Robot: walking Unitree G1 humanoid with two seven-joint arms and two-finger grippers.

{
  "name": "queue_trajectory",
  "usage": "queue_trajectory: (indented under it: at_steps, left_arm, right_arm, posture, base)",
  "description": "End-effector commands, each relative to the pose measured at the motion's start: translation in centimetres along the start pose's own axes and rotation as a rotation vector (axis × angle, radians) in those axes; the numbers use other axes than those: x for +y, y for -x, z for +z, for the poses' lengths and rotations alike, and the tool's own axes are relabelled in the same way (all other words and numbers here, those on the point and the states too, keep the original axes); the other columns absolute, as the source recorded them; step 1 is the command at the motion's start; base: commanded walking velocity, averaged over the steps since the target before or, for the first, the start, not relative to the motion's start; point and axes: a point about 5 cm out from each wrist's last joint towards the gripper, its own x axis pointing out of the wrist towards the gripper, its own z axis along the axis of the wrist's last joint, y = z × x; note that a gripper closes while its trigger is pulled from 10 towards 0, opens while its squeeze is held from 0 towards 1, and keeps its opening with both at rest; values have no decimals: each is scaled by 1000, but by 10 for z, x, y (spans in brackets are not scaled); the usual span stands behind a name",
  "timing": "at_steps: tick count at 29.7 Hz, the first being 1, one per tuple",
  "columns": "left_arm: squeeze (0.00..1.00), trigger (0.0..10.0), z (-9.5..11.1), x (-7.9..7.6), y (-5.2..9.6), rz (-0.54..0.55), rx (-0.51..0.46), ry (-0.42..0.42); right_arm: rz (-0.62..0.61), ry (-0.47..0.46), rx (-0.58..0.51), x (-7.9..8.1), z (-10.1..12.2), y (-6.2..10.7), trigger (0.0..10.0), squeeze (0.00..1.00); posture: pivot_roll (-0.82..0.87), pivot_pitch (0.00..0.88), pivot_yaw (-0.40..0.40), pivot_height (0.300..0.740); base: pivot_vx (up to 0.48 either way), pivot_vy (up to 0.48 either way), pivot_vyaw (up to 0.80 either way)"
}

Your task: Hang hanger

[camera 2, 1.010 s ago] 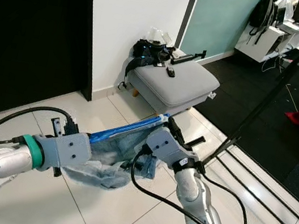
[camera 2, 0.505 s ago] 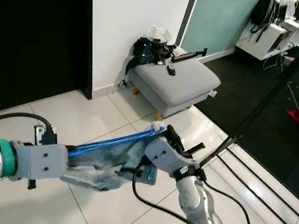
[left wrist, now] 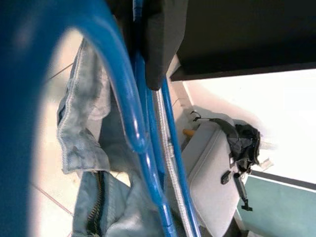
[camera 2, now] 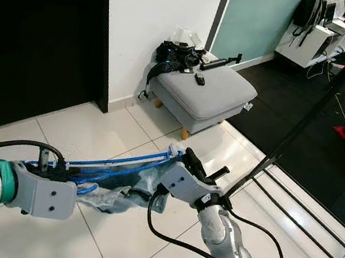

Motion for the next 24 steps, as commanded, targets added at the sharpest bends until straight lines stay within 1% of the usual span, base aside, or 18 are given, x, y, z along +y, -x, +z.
queue_trajectory:
  at_steps: [1,2,8,9,10,11,12,14,15,16,17,19,20,22,23,24]
  left_arm:
    - [0,10000,-17,-20,-1,-104,105,-12]
    - [0,10000,-21,-24,-5,-108,144,-36]
    - [0,10000,-25,-28,-9,-104,168,-45]
    - [0,10000,-27,-29,-13,-88,188,-42]
    - [0,10000,-27,-29,-13,-88,188,-42]
    - [0,10000,-30,-29,-18,-64,214,-36]
    - [0,10000,-30,-29,-18,-64,214,-36]
    - [0,10000,-35,-29,-25,-27,256,-26]
    - [0,10000,-35,-29,-25,-27,256,-26]
    - [0,10000,-37,-28,-26,-21,268,-30]
    - [0,10000,-37,-28,-26,-21,268,-30]
    - [0,10000,-43,-28,-26,-19,287,-50]
    - [0,10000,-43,-28,-26,-19,287,-50]
    - [0,10000,-45,-29,-28,-16,292,-62]
    - [0,10000,-45,-29,-28,-16,292,-62]
    - [0,10000,-43,-28,-32,-2,286,-64]
  right_arm:
    - [-64,16,-34,-13,8,-2,0,0]
    - [-54,39,-57,-14,14,-3,0,0]
    - [-40,62,-74,-13,18,-3,0,0]
    - [-27,73,-87,-13,22,-3,0,0]
    - [-27,73,-87,-13,22,-3,0,0]
    - [-1,82,-99,-9,27,-2,0,0]
    - [-1,82,-99,-9,27,-2,0,0]
    - [75,110,-104,2,30,4,0,0]
    - [75,110,-104,2,30,4,0,0]
    - [112,124,-99,8,29,8,0,0]
    - [112,124,-99,8,29,8,0,0]
    - [186,135,-93,19,27,18,0,0]
    - [186,135,-93,19,27,18,0,0]
    - [252,96,-119,34,34,24,0,0]
    - [252,96,-119,34,34,24,0,0]
    - [287,55,-141,45,43,26,0,0]
  posture:
    - [-7,141,38,740]
    - [-8,142,39,740]
    - [-10,143,39,740]
    - [-10,143,39,740]
    - [-10,143,39,740]
    - [-10,143,39,740]
    - [-10,143,39,740]
    - [-19,143,37,740]
    - [-19,143,37,740]
    - [-19,143,37,740]
    - [-19,143,37,740]
    - [-24,144,38,740]
    - [-24,144,38,740]
    - [-26,144,39,740]
    - [-26,144,39,740]
    - [-30,139,38,740]
  base:
    - [0,0,0]
    - [0,0,0]
    - [0,0,0]
    - [0,0,0]
    - [0,0,0]
    - [0,0,0]
    - [0,0,0]
    - [0,0,0]
    - [0,0,0]
    - [0,0,0]
    - [0,0,0]
    - [0,0,0]
    - [0,0,0]
    - [0,0,0]
    - [0,0,0]
    - [0,0,0]
